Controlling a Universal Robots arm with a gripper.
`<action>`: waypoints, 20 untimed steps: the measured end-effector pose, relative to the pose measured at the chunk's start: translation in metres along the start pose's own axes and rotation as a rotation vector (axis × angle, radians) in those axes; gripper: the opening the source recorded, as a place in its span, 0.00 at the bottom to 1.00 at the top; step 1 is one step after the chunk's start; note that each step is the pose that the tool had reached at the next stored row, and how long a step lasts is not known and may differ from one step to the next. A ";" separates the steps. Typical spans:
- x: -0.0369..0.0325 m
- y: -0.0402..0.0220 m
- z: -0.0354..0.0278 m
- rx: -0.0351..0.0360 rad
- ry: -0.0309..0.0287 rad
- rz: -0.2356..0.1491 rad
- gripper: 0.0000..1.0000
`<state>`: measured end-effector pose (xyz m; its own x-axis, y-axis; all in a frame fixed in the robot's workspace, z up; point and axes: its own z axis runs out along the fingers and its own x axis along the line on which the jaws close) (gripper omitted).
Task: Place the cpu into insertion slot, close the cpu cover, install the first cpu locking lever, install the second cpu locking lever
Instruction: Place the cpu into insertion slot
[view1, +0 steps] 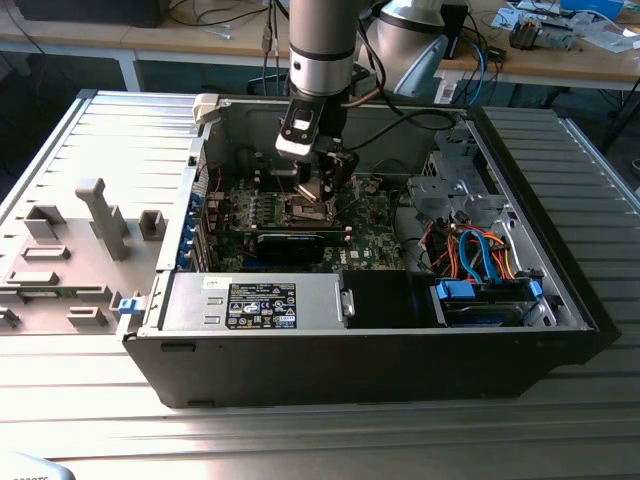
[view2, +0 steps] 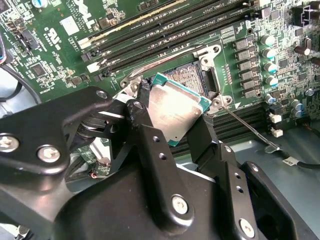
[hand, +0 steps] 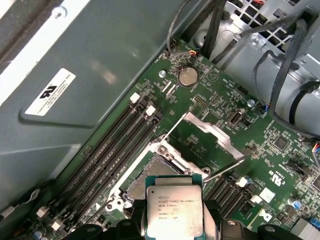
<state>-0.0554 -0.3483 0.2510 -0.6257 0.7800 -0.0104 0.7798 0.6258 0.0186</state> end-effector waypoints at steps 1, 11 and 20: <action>0.0000 0.0000 0.0001 0.0000 -0.0001 0.003 0.54; 0.0002 0.0000 0.0011 0.0006 -0.0011 0.060 0.54; 0.0002 0.0000 0.0020 0.0010 -0.0017 0.093 0.54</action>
<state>-0.0555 -0.3481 0.2489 -0.5509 0.8345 -0.0104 0.8343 0.5510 0.0186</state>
